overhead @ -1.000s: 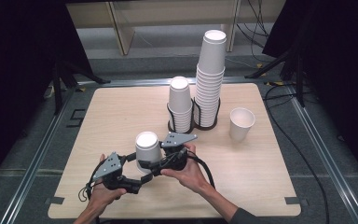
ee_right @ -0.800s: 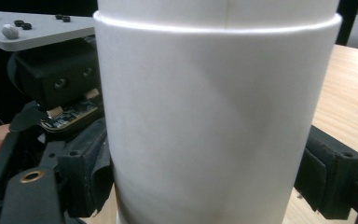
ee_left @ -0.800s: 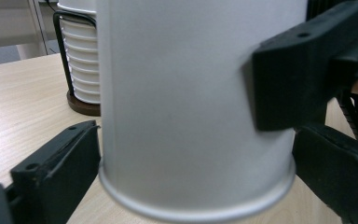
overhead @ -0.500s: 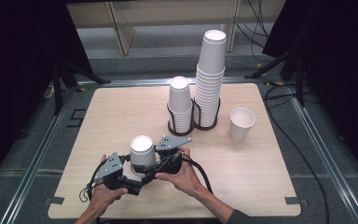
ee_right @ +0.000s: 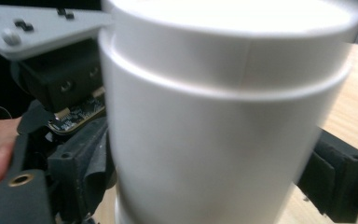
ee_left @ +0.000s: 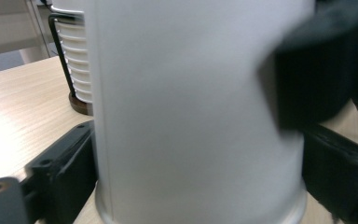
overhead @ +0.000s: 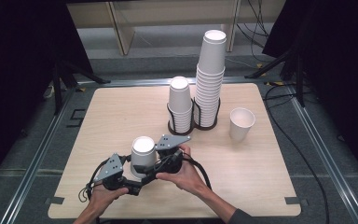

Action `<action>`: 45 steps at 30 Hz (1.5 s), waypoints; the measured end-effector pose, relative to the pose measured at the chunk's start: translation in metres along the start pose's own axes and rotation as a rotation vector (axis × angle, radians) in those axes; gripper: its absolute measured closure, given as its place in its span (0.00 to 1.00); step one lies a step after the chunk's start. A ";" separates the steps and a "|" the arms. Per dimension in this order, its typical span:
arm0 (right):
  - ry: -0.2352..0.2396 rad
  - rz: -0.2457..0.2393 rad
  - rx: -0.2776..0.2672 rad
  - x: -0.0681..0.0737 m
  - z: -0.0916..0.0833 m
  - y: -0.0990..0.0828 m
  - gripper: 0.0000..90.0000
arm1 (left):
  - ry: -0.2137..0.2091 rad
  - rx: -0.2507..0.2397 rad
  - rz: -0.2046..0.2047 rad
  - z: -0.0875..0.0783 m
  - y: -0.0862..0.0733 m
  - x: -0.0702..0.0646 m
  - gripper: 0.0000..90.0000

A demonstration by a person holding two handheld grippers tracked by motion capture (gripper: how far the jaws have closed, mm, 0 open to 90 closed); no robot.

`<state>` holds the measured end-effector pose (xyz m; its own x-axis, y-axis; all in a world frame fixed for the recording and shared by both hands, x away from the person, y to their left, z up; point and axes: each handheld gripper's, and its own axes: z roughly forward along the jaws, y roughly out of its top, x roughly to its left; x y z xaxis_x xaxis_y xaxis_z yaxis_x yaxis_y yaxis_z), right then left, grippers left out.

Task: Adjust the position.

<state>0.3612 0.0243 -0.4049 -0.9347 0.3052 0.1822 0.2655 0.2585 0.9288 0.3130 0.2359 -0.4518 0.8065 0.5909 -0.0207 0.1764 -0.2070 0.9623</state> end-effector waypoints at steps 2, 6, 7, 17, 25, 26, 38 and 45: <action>-0.017 0.000 0.005 -0.001 -0.008 0.007 0.17 | 0.000 0.014 0.017 -0.001 0.000 -0.001 0.10; 0.004 -0.023 0.032 -0.004 -0.018 0.018 0.17 | -0.005 0.040 0.081 0.001 0.002 -0.005 0.10; 0.016 -0.028 0.037 -0.005 -0.022 0.021 0.17 | -0.004 0.043 0.087 0.001 0.002 -0.006 0.10; 0.041 -0.076 0.170 -0.006 -0.038 0.032 0.17 | 0.011 0.127 0.191 0.001 0.002 -0.010 0.11; 0.056 -0.106 0.253 -0.003 -0.031 0.026 0.17 | -0.020 0.199 0.261 0.004 0.001 -0.015 0.11; 0.063 -0.105 0.260 -0.003 -0.029 0.025 0.17 | -0.023 0.203 0.268 0.004 0.001 -0.015 0.11; 0.122 -0.056 0.298 -0.006 -0.015 0.013 0.22 | -0.048 0.185 0.264 0.005 0.001 -0.016 0.09; 0.132 -0.009 0.248 -0.016 -0.026 0.015 0.24 | -0.053 0.061 0.193 0.000 0.002 -0.011 0.05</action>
<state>0.3741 -0.0002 -0.3853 -0.9558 0.1837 0.2297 0.2913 0.4825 0.8261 0.3045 0.2284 -0.4496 0.8568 0.4943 0.1466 0.0485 -0.3604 0.9315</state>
